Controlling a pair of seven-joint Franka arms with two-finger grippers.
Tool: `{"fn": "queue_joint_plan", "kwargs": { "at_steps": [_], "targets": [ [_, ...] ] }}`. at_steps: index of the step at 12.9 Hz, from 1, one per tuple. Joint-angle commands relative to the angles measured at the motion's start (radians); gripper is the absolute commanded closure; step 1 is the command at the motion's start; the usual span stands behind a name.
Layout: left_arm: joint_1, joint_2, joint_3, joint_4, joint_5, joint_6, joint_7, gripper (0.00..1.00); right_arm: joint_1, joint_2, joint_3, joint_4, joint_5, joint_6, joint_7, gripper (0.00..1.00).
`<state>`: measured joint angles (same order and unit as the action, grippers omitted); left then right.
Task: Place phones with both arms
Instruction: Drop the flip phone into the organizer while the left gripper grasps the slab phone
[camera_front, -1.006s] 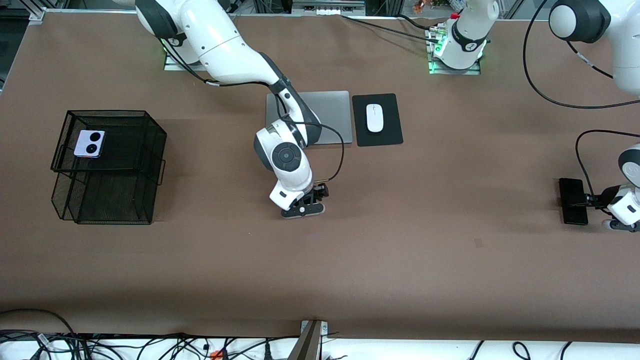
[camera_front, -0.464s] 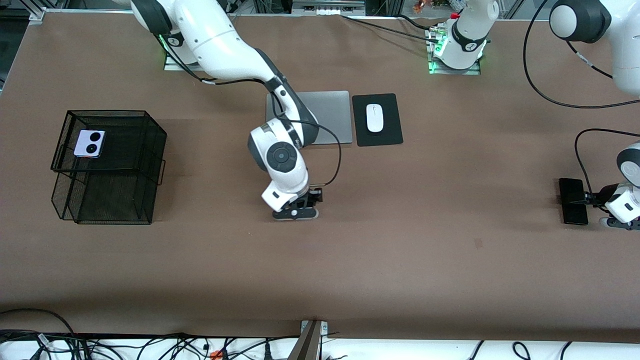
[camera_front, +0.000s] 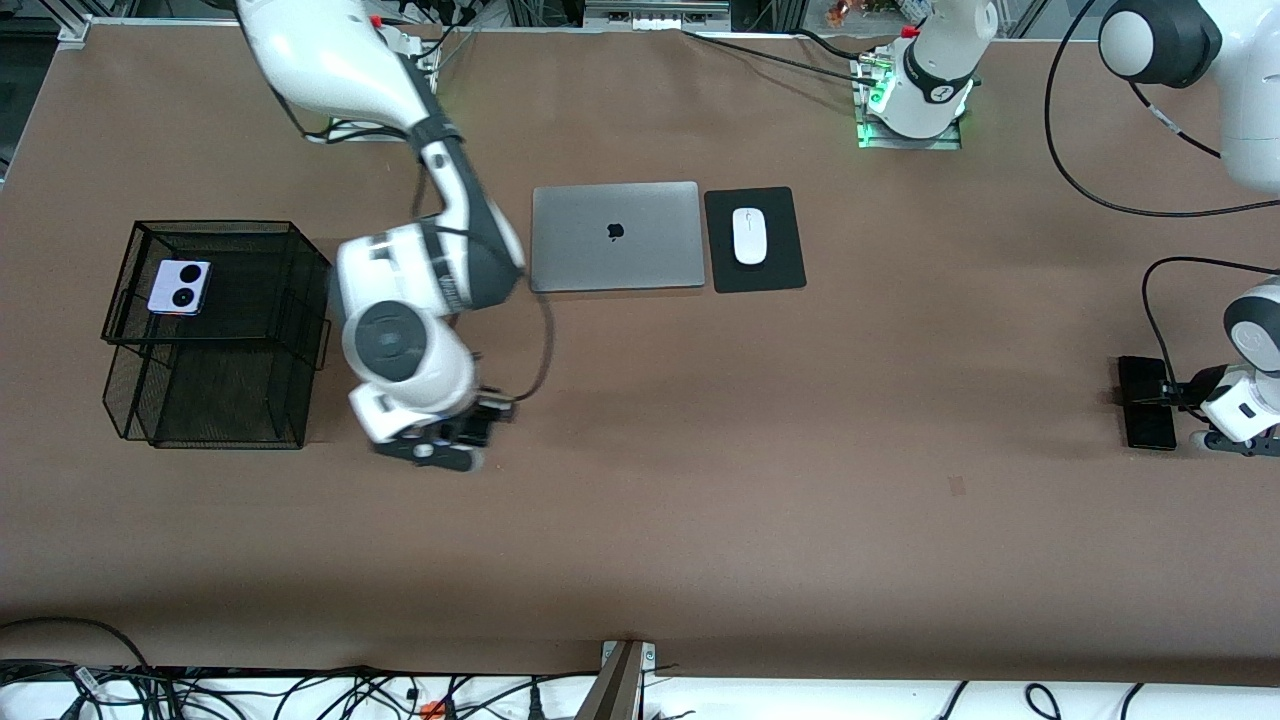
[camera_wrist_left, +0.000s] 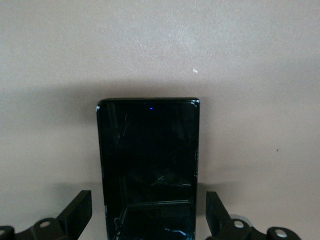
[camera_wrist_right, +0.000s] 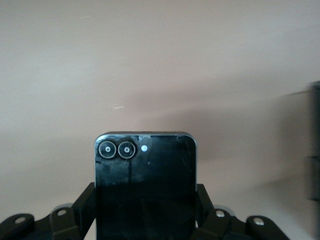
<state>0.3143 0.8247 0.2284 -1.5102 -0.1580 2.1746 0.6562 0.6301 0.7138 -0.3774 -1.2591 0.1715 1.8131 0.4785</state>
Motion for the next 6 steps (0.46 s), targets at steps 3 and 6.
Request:
{"fn": "queue_joint_plan", "kwargs": {
  "at_steps": [3,6],
  "targets": [
    [0.005,0.002,-0.004,-0.012,0.018,0.019,0.006,0.00,-0.217,-0.051,-0.107,-0.097,0.011,-0.104,-0.437,0.65],
    [0.003,0.002,-0.004,-0.008,0.020,0.018,0.010,0.26,-0.372,-0.027,-0.101,-0.095,0.042,-0.045,-0.606,0.65]
  ]
}}
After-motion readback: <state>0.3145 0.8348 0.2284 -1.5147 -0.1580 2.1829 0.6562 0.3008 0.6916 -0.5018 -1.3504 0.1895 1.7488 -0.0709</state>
